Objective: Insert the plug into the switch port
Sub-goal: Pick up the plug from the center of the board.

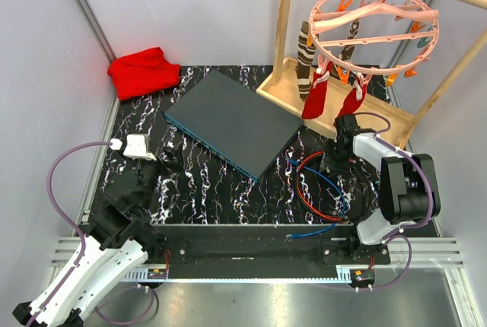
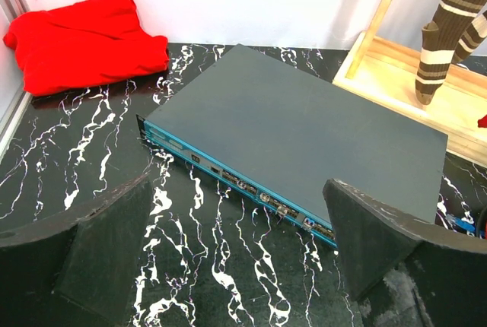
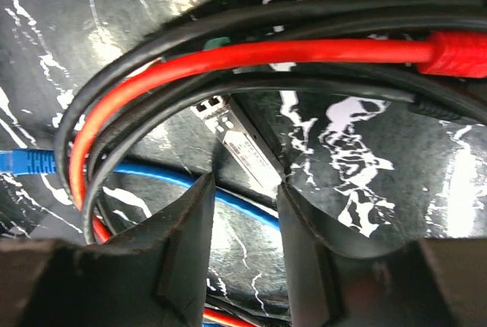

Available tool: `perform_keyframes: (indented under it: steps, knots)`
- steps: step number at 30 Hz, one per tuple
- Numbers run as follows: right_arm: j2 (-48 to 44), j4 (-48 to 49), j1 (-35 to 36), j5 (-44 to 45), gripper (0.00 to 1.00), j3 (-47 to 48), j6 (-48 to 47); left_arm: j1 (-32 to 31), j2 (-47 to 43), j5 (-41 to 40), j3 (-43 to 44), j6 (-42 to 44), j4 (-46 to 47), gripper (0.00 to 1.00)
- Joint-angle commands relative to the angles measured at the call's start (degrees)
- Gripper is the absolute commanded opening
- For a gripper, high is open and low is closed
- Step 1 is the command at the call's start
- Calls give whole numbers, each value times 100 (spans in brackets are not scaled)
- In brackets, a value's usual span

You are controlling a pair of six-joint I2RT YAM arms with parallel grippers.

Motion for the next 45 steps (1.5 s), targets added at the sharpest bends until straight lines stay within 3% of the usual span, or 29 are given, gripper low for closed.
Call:
perform_keyframes:
  steps: [1, 10, 21, 29, 37, 38, 45]
  knots:
    - [-50, -35, 184, 1, 46, -15, -39, -29, 31, -115, -39, 61, 229, 99]
    - [-24, -89, 202, 873, 54, 293, -73, -29, 31, -97, -48, 61, 220, 99]
    - [196, 307, 211, -102, 48, 214, -513, -20, 40, -141, -30, 61, 203, 99]
    - [127, 368, 211, -217, 36, -58, -258, -20, 66, -132, -30, 70, 211, 99]
    - [-269, 307, 254, -270, 9, -445, 49, -11, 119, -97, -13, 70, 194, 99]
    - [-400, 281, 263, -296, 2, -471, 58, -20, 136, -45, -4, 78, 185, 99]
    - [-1419, -1, 377, -270, 0, -524, 120, -20, 207, 851, 22, 315, 106, 99]
